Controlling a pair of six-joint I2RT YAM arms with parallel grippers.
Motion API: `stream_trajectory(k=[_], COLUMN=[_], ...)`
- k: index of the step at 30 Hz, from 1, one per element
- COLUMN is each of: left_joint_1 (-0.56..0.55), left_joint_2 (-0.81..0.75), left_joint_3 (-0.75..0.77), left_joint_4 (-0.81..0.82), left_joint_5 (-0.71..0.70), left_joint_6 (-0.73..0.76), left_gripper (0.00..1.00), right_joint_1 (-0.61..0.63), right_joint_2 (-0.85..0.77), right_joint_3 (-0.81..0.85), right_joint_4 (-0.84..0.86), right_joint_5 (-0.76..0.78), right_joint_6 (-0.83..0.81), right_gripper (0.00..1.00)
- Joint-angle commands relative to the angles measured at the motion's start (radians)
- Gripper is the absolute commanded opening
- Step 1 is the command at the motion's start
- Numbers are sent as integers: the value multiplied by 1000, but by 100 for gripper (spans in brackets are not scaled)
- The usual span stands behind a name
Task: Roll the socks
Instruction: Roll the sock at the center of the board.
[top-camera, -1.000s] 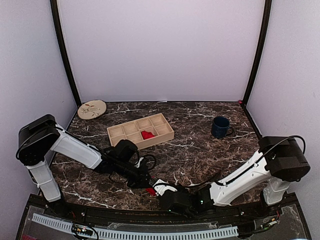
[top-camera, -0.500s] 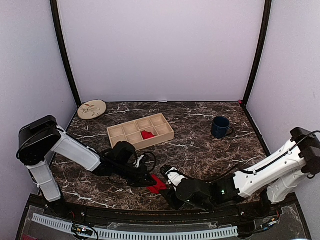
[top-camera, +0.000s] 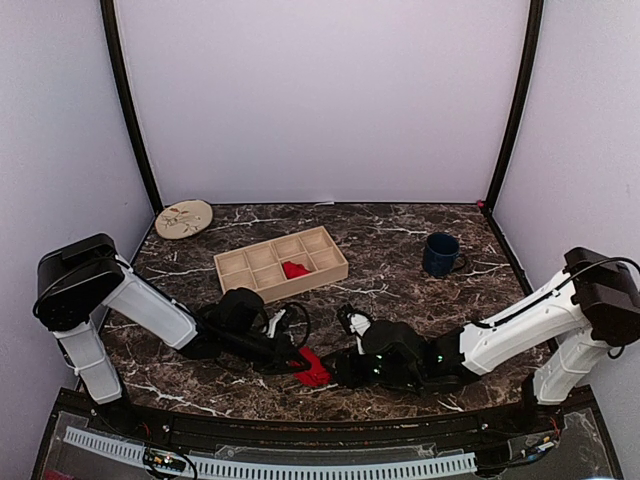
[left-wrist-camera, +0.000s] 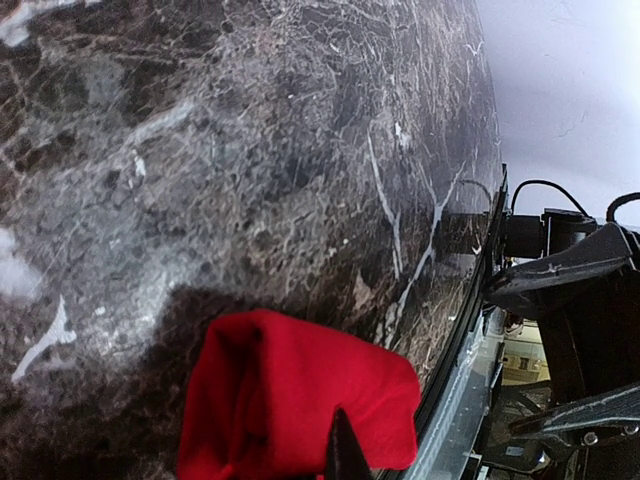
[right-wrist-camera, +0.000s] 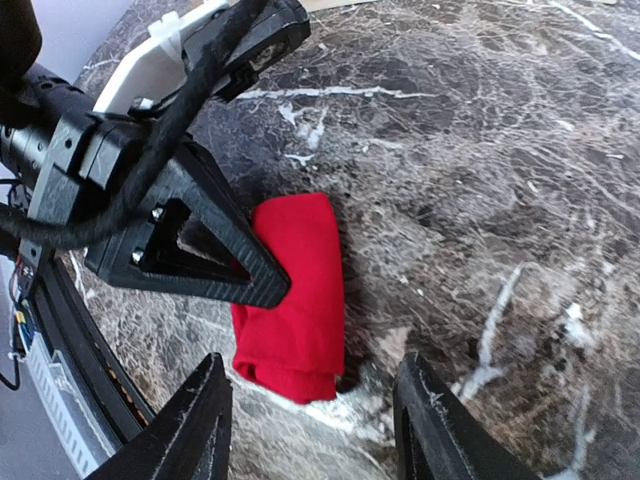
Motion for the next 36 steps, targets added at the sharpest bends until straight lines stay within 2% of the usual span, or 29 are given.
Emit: stream_trajectory(k=[1,15,30,33,36], left_joint_1=[2,-26,-46,-52,-54], left_joint_2=[27,31,36,44,44], left_joint_3=[-50,-89,-142,-150,-164], left_joint_4=[-67,-11,80,97,120], left_joint_5=[-71,-94,-121,-126,-133], left_joint_6=[42,33,-11,-23,-40], left_gripper=[0,0,0,0,0], right_joint_1=[-30,-72,-80,-80,-80], right_joint_2=[60,164,256,274,287], right_joint_3=[12,0,10,14,9], right_joint_4=[115,254,271,282,301], right_joint_5=[-121,-239,-301,-317,-333], right_joint_6=[69,217,313,327,345], right_gripper=[51,52,51,47,39])
